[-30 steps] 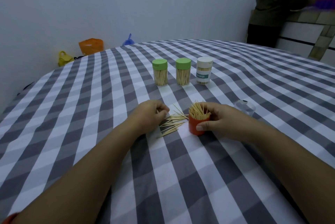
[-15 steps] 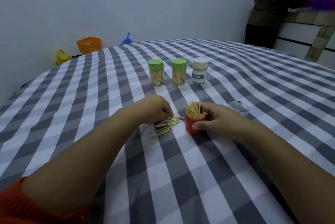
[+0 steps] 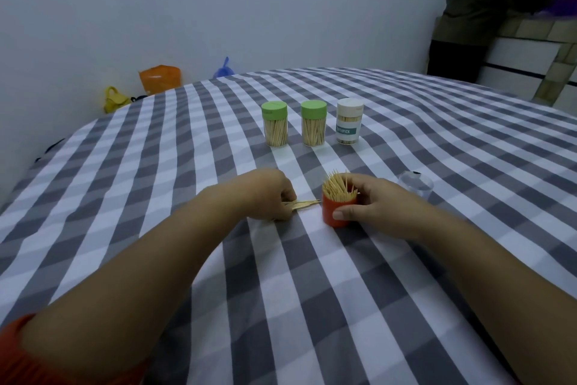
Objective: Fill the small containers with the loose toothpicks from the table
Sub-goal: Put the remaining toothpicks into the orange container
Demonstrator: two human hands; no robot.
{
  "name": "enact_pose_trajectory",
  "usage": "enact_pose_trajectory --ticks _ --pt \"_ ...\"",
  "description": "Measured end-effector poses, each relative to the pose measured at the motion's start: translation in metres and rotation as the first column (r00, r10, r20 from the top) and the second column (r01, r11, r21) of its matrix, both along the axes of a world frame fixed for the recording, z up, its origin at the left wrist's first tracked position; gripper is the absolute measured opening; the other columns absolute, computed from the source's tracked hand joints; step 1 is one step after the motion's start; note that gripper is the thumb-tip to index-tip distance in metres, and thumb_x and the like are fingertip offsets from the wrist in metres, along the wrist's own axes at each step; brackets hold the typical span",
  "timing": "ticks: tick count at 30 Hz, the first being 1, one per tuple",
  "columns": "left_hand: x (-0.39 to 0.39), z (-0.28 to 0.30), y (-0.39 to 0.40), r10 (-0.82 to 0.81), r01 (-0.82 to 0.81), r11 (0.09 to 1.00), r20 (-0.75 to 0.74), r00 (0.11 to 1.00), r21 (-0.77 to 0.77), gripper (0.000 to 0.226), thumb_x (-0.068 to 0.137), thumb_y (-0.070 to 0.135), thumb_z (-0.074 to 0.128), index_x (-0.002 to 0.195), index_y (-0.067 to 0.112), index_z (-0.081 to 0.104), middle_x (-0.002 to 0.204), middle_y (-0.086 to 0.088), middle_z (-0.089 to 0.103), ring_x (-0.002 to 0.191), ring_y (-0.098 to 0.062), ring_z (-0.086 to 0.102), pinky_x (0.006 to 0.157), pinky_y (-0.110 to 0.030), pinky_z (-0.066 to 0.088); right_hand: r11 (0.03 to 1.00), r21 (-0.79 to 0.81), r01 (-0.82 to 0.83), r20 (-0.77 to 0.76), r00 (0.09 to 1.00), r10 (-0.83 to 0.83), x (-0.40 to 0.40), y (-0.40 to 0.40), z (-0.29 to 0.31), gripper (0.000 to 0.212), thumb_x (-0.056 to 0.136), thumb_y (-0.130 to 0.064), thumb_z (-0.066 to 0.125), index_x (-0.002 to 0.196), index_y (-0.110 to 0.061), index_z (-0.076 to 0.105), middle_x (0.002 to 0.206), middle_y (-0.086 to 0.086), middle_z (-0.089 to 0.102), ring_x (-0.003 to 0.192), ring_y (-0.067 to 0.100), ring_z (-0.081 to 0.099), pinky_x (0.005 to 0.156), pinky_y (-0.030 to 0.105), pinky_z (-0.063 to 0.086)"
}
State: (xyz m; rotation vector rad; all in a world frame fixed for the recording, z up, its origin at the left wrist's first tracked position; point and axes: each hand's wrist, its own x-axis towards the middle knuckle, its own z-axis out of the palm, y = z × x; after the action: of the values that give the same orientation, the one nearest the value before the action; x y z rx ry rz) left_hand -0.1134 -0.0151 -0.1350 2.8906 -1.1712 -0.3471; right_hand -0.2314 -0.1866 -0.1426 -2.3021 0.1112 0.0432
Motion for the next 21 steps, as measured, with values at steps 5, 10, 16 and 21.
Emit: enact_pose_trajectory --ticks 5,10,16,21 --pt "-0.011 -0.010 -0.012 -0.055 0.038 0.995 0.199 0.979 0.089 0.035 0.093 0.020 0.053 0.127 0.015 0.058 0.114 -0.006 0.058 0.103 -0.022 0.057 0.092 -0.034 0.050 1.000 -0.004 0.010 -0.018 1.000 -0.010 -0.001 -0.004 0.002 0.060 0.084 -0.026 0.069 0.137 -0.032 0.043 0.126 -0.011 0.052 0.114 0.010 0.048 0.094 0.024 0.038" --pt "-0.024 -0.019 -0.019 -0.011 -0.016 0.996 0.308 0.951 0.085 0.030 0.090 0.013 0.059 0.120 0.009 0.061 0.107 -0.008 0.056 0.096 -0.022 0.057 0.082 -0.028 0.048 1.000 0.010 0.021 -0.011 1.000 -0.021 -0.003 -0.008 0.003 0.058 0.083 -0.025 0.069 0.135 -0.033 0.045 0.128 -0.010 0.053 0.114 0.009 0.048 0.094 0.024 0.038" --pt "-0.027 -0.022 -0.019 0.085 -0.097 0.995 0.277 0.957 0.032 0.033 0.091 0.014 0.060 0.123 0.008 0.058 0.116 -0.010 0.054 0.104 -0.023 0.055 0.089 -0.030 0.046 0.999 -0.026 0.024 0.005 1.000 -0.024 -0.003 -0.004 0.003 0.060 0.084 -0.026 0.068 0.138 -0.031 0.042 0.133 -0.006 0.052 0.107 0.006 0.046 0.090 0.021 0.036" --pt "-0.014 -0.003 -0.009 0.323 -0.307 0.901 0.000 0.946 -0.307 0.020 0.096 0.014 0.049 0.109 0.011 0.064 0.105 -0.010 0.064 0.095 -0.024 0.060 0.087 -0.035 0.051 0.999 -0.049 0.022 0.015 1.000 -0.021 -0.001 0.005 0.002 0.061 0.085 -0.029 0.067 0.140 -0.031 0.039 0.134 -0.005 0.052 0.110 0.009 0.049 0.096 0.023 0.039"
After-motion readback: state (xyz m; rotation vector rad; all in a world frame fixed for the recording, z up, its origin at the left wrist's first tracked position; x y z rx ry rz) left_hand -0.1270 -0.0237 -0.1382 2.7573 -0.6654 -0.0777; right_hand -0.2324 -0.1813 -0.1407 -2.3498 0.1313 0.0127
